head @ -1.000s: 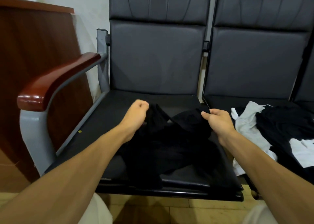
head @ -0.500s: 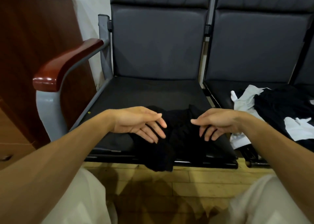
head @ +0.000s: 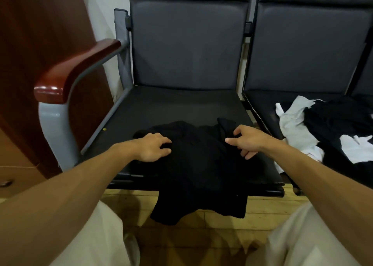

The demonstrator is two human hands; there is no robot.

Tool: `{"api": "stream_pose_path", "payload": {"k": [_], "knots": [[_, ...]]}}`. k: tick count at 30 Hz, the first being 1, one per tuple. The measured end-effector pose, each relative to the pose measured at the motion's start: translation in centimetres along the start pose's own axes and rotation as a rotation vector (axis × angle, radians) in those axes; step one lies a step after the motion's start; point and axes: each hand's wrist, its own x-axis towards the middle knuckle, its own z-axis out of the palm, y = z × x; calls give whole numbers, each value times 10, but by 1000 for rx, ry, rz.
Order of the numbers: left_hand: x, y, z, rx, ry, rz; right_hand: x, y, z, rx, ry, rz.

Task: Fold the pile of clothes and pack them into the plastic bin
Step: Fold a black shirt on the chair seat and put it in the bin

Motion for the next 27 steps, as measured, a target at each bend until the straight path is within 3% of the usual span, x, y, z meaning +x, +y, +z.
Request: {"api": "stream_pose_path", "payload": {"k": [5, 10, 19, 22, 27], "knots": [[19, -2, 6, -16, -1, -19, 13, -5, 13, 86, 3, -28], [43, -15, 8, 29, 43, -53, 40, -4, 18, 190, 120, -40], [68, -38, -7, 36, 165, -130, 71, -2, 3, 679, 378, -24], [63, -37, -7, -22, 253, -108, 66, 5, -2, 766, 260, 10], [43, -33, -12, -85, 419, -126, 49, 7, -3, 648, 117, -70]]}}
